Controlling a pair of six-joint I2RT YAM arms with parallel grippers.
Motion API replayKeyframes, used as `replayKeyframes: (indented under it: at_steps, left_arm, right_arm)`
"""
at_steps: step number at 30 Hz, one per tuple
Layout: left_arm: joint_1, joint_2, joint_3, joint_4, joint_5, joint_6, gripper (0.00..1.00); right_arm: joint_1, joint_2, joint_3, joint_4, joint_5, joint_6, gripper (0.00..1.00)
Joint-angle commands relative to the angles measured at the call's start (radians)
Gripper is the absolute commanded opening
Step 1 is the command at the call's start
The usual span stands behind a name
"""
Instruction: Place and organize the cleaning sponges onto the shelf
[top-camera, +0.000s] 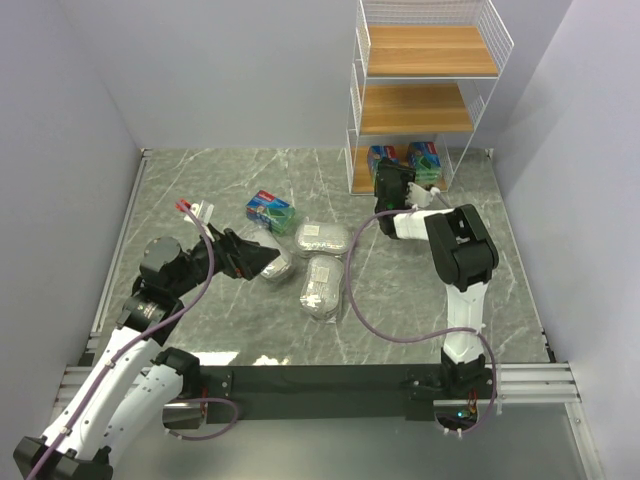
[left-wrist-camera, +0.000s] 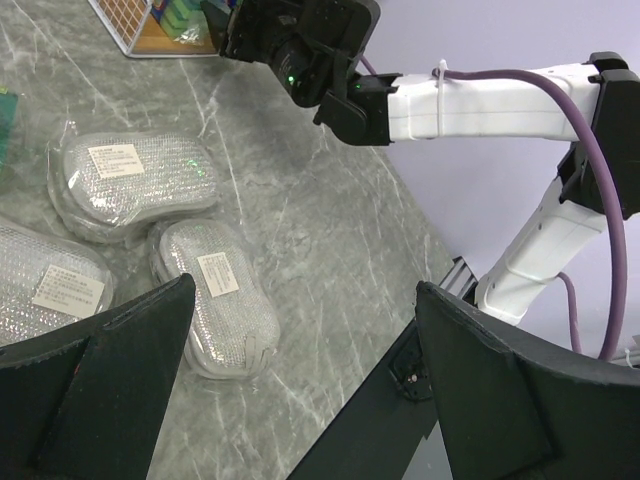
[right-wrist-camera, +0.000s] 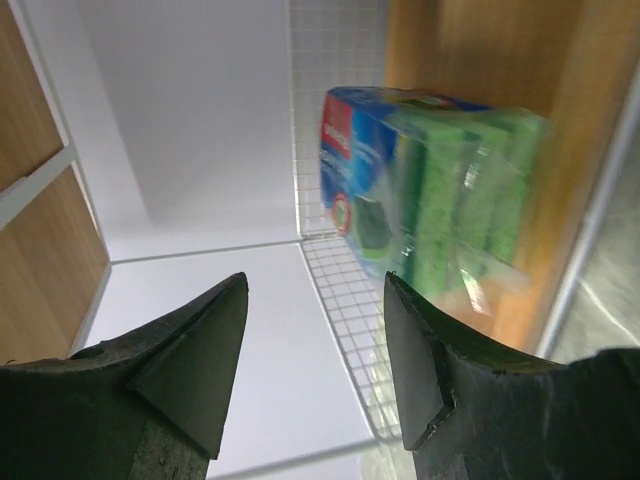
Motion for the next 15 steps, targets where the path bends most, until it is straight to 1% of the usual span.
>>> replayKeyframes:
  at_steps: [1, 5, 10, 13, 15]
  left_arm:
    - [-0.004, -0.003, -0.005, 0.029, 0.008, -0.007, 0.99]
    - [-0.003, 0.001, -0.003, 0.031, 0.011, -0.005, 0.99]
    - [-0.004, 0.001, -0.002, 0.031, 0.008, -0.004, 0.99]
    - [-0.004, 0.004, -0.003, 0.037, 0.013, -0.005, 0.99]
    - [-0.004, 0.006, -0.005, 0.039, 0.014, -0.01, 0.99]
  right_arm:
    - [-0.013, 0.037, 0.065, 0.017, -0.021, -0.042, 0.64]
    - [-0.017, 0.065, 0.088, 0.033, -0.062, -0.047, 0.64]
    - [-0.017, 0.039, 0.041, 0.066, -0.065, -0.047, 0.64]
    - [-0.022, 0.016, -0.007, 0.144, -0.081, -0.064, 0.64]
    - [-0.028, 0.002, -0.042, 0.235, -0.094, -0.094, 0.64]
